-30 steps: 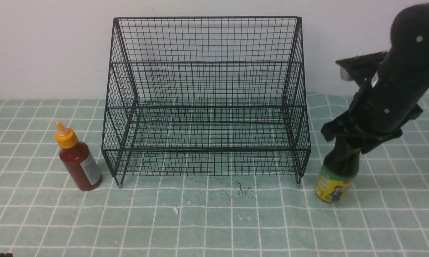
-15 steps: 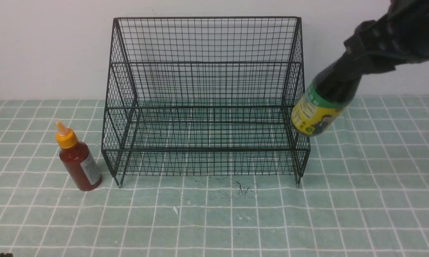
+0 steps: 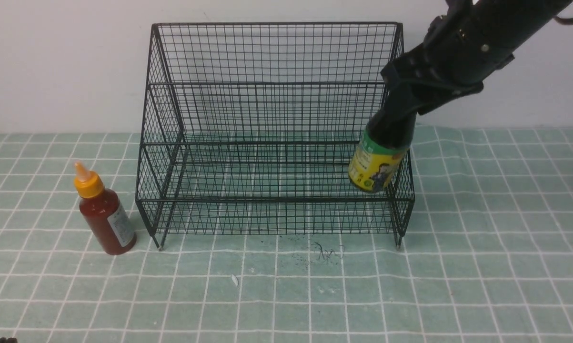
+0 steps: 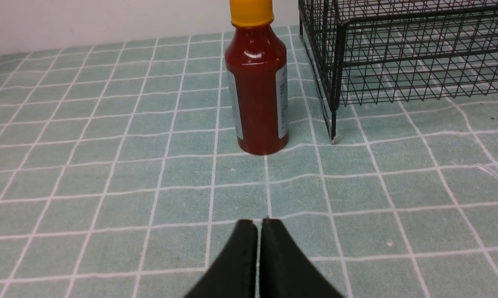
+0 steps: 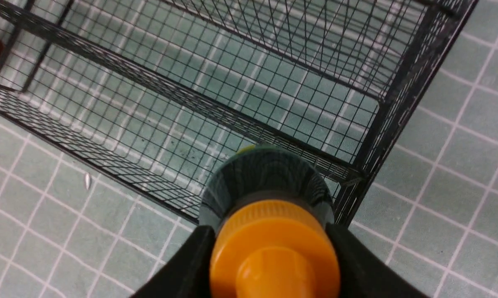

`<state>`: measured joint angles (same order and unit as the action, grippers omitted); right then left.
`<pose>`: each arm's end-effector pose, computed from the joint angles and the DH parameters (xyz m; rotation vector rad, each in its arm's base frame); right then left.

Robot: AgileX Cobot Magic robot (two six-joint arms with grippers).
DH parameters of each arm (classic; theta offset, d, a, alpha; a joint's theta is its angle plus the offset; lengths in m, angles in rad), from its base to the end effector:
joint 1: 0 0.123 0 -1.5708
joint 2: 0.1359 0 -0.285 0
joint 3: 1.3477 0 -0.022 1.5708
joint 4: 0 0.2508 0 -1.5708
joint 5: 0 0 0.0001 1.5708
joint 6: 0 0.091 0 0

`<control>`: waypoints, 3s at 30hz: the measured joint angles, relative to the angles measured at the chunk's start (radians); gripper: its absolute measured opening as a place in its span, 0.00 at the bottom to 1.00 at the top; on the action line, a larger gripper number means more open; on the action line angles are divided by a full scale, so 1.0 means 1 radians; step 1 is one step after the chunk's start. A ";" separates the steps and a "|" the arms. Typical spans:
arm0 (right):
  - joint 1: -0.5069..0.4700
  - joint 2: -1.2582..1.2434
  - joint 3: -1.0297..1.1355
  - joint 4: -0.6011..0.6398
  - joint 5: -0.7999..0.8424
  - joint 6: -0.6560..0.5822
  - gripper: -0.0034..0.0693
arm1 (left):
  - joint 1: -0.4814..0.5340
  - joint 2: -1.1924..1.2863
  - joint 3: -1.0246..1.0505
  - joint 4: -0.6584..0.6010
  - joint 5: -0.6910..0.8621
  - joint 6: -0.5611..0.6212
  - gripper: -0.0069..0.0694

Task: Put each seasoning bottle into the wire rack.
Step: Use the right arm to put the condiment bottle back on the shelf, then use the left arm to grab the condiment bottle closest to it

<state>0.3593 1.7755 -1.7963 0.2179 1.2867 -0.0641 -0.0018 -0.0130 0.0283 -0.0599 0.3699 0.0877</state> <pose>0.3459 0.1501 0.3585 -0.5538 2.7059 0.3841 0.0527 -0.0021 0.1711 0.0464 1.8675 0.0005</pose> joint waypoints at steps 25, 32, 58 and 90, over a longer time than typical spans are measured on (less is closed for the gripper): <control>0.002 0.114 -0.005 -0.053 -0.030 0.030 0.79 | 0.000 0.000 0.000 0.000 0.003 0.000 0.08; 0.002 -0.138 -0.005 -0.053 -0.030 0.049 0.71 | 0.000 0.000 0.000 0.000 0.003 0.000 0.08; 0.002 -1.641 1.385 -0.012 -0.775 0.187 0.03 | 0.000 0.000 0.000 0.000 0.003 0.000 0.08; -0.380 -1.787 1.815 -0.209 -0.902 0.105 0.03 | 0.000 0.000 0.000 0.000 0.004 0.000 0.08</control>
<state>-0.0205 -0.0112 0.0190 0.0087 0.3847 0.0406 -0.0018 -0.0130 0.0283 -0.0599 0.3737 0.0877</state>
